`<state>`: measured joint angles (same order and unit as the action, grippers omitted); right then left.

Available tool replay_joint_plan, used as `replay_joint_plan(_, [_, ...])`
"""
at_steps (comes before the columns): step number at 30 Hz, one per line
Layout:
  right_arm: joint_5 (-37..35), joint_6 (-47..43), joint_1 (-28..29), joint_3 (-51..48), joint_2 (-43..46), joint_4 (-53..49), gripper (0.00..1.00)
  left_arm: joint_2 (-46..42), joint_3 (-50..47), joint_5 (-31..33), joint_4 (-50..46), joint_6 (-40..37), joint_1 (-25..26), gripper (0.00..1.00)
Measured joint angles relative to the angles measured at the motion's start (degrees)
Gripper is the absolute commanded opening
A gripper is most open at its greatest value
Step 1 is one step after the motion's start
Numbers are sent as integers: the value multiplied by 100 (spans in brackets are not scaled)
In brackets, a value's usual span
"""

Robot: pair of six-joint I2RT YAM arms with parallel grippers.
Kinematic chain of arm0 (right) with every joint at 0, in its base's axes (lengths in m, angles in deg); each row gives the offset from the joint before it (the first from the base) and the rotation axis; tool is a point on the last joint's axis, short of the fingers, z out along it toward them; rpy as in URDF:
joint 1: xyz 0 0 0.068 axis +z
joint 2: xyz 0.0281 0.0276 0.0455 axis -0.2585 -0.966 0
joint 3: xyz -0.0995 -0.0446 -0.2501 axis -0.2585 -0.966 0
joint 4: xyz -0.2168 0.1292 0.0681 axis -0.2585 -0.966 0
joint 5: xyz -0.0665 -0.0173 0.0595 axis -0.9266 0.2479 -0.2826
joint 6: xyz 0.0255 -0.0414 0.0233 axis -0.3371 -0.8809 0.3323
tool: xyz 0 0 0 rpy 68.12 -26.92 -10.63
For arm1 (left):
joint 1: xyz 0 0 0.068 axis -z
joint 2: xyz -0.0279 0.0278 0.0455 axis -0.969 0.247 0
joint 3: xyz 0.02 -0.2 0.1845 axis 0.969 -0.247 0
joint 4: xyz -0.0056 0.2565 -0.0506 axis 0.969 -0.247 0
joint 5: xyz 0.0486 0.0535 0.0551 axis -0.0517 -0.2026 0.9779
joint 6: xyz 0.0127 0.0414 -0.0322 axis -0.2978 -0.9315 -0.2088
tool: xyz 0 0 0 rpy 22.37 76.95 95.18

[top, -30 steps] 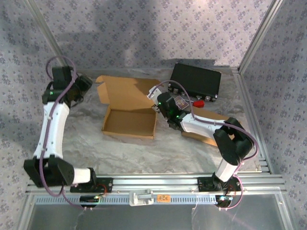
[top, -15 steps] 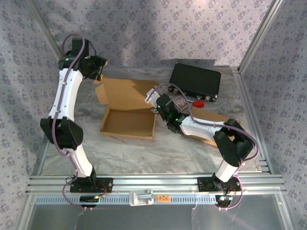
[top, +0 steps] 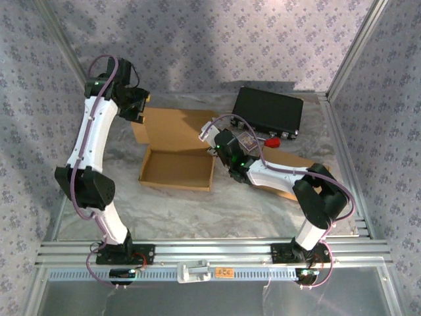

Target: Fold the paper box

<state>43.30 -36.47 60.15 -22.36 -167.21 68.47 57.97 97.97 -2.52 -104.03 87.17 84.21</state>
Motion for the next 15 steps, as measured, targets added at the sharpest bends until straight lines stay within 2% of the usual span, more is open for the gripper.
replay_joint_plan(7, [0, -66, 0, 2, 0, 15, 0, 326, 114, -103, 125, 122, -57, 60])
replay_joint_plan(15, [-76, -81, 0, 2, -11, 24, 0, 476, -341, -273, 468, 348, -17, 37])
